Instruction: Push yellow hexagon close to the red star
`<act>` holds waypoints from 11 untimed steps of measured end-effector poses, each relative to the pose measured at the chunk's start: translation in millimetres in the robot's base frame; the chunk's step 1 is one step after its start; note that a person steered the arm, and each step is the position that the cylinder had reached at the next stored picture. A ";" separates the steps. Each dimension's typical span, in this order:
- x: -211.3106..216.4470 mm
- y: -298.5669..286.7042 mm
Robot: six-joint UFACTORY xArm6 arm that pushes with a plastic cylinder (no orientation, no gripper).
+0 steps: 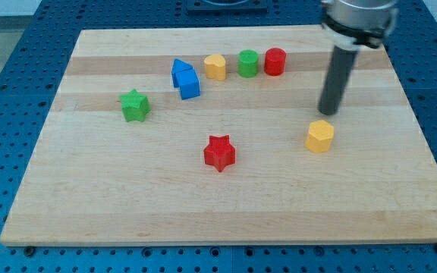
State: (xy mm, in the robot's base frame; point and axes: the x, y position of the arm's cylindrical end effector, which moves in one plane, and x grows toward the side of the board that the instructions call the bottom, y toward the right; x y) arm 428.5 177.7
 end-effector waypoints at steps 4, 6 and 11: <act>43.1 -64.5; 36.5 -79.8; 47.8 -112.1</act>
